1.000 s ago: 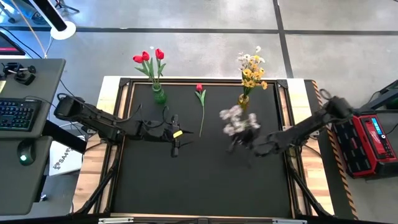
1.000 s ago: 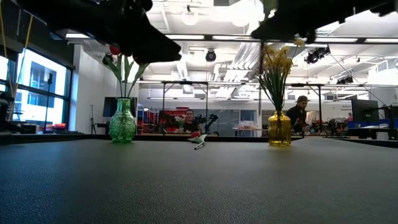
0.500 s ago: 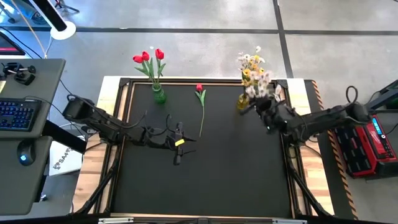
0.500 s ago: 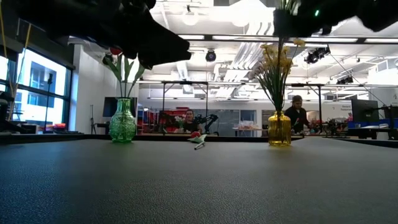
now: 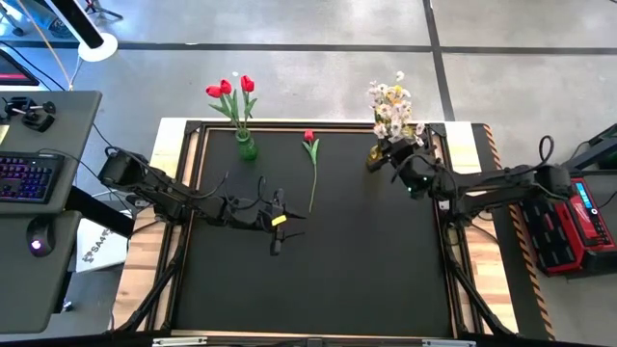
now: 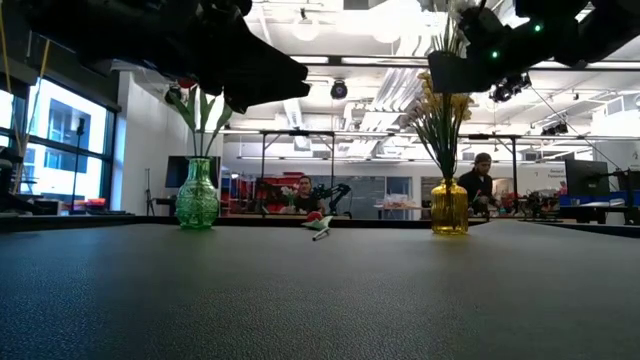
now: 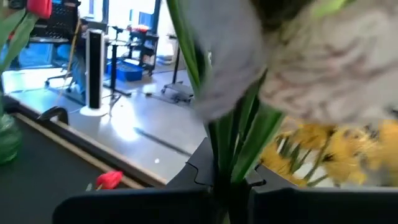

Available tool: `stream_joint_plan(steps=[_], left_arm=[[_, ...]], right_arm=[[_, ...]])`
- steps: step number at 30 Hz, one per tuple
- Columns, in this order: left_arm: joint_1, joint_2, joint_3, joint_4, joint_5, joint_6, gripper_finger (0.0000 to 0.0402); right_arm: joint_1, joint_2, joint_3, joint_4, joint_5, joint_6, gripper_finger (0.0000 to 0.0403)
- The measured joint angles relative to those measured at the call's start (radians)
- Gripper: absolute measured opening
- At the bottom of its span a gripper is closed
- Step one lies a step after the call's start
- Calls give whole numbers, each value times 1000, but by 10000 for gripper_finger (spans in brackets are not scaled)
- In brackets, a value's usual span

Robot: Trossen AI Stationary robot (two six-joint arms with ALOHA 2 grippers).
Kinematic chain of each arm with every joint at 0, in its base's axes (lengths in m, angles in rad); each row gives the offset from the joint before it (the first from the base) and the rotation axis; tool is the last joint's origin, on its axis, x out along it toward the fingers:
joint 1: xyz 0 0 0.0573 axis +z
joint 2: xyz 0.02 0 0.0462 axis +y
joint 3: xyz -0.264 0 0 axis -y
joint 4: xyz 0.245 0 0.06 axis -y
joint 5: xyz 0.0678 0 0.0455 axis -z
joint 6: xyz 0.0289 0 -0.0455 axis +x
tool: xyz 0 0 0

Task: Sort flowers into vase by color
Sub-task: Put the white flowers into the yellow flower vase

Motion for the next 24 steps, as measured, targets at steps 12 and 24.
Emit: stream_joint_plan(steps=[12,24], left_arm=[[-3,0,0,0,0,0,182],[-3,0,1,0,0,-7,182]], right_arm=[[-38,0,0,-151,-15,163,0],[-119,1,7,-298,-123,359,3]])
